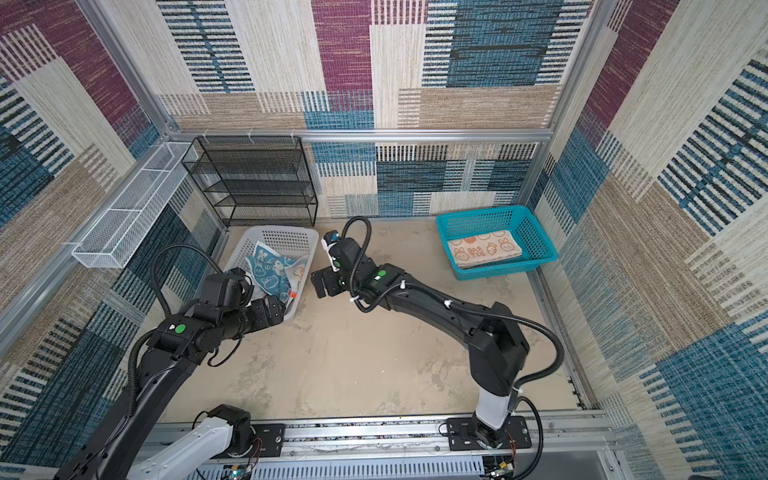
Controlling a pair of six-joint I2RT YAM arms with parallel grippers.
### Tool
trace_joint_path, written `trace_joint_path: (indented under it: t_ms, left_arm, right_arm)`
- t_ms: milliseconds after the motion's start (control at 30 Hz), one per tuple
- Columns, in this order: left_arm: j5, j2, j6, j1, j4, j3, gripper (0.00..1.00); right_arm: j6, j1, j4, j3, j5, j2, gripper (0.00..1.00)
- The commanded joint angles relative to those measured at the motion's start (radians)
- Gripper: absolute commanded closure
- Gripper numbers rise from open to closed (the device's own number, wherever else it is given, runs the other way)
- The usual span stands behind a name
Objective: Fold and stack the towels
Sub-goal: 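Move both grippers toward the white basket of towels, then grasp the blue bunny towel edge with the right gripper and pull it out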
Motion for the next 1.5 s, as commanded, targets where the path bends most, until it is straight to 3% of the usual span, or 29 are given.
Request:
trace_joint_path:
  t_ms: [0, 233, 500, 767, 1000, 1300, 1467]
  left_arm:
    - [0.121, -0.025, -0.022, 0.091, -0.020, -0.025, 0.01]
    - [0.292, -0.071, 0.013, 0.277, -0.006, -0.085, 0.01]
    - [0.404, -0.057, 0.021, 0.341, 0.023, -0.098, 0.01]
    - [0.453, -0.051, 0.023, 0.372, 0.049, -0.119, 0.01]
    - [0.460, -0.048, 0.036, 0.379, 0.051, -0.110, 0.01]
    - [0.493, -0.033, 0.035, 0.374, 0.052, -0.018, 0.01]
    - [0.488, -0.027, 0.014, 0.323, 0.066, 0.012, 0.01]
  right_arm:
    - [0.066, 0.033, 0.010, 0.075, -0.019, 0.088, 0.02]
    - [0.135, 0.046, 0.010, 0.194, -0.078, 0.230, 0.06]
    - [0.124, 0.065, -0.125, 0.445, -0.046, 0.425, 0.23]
    - [0.135, 0.068, -0.164, 0.494, 0.007, 0.484, 0.69]
    - [0.123, 0.068, -0.183, 0.543, 0.031, 0.472, 1.00]
    - [0.096, 0.051, -0.378, 0.747, 0.211, 0.363, 1.00]
    - [0.167, 0.039, -0.523, 0.678, 0.454, 0.226, 1.00]
